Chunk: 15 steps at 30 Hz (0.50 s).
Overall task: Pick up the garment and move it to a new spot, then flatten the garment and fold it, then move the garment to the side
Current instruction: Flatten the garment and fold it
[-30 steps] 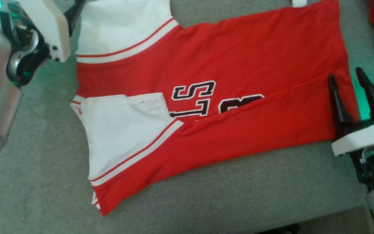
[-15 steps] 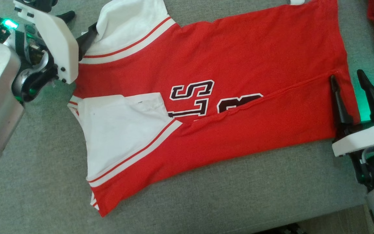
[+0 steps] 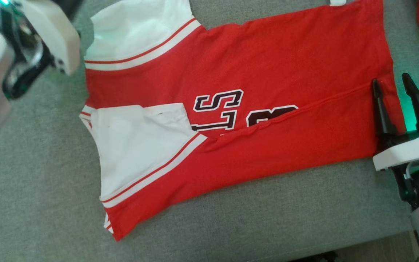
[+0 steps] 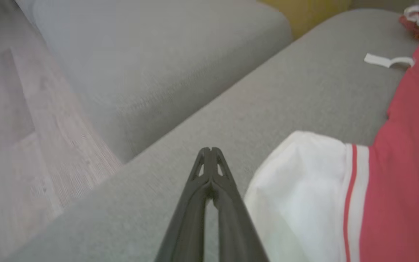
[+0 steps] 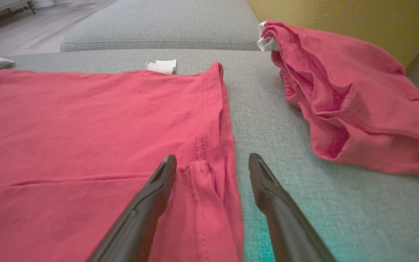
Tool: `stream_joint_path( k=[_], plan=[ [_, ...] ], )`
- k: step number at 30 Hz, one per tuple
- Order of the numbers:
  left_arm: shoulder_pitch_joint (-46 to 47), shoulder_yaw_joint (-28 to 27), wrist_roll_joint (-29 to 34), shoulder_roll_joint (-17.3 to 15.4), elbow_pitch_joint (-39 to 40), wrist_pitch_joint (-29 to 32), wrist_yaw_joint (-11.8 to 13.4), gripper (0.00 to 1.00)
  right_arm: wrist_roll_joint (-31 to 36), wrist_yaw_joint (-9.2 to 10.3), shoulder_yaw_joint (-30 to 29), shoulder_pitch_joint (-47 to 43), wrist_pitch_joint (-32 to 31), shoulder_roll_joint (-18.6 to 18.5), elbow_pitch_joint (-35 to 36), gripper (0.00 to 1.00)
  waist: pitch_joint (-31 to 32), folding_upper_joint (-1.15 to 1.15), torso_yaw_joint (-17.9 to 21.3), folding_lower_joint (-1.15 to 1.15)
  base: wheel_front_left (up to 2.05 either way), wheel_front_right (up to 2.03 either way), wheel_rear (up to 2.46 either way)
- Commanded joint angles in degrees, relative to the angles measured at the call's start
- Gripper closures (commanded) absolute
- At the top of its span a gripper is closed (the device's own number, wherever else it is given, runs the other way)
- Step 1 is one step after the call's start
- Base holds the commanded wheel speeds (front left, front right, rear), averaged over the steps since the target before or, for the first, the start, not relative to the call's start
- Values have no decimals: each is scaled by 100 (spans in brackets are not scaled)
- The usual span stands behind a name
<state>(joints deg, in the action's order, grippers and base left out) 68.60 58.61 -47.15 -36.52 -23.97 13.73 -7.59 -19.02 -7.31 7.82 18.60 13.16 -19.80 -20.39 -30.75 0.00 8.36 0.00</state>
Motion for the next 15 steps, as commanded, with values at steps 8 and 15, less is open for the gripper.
stream_joint_path(
  k=[8,15],
  plan=[
    [503,-25,-227,-81,-264,-325,10,100,-41,-18,81,-26,106,-115,50,0,139,0,-97,0,0,0,0],
    [267,223,-550,82,-543,329,30,0,-57,-18,131,-8,117,-69,43,0,76,0,-123,0,0,0,0]
  ],
)
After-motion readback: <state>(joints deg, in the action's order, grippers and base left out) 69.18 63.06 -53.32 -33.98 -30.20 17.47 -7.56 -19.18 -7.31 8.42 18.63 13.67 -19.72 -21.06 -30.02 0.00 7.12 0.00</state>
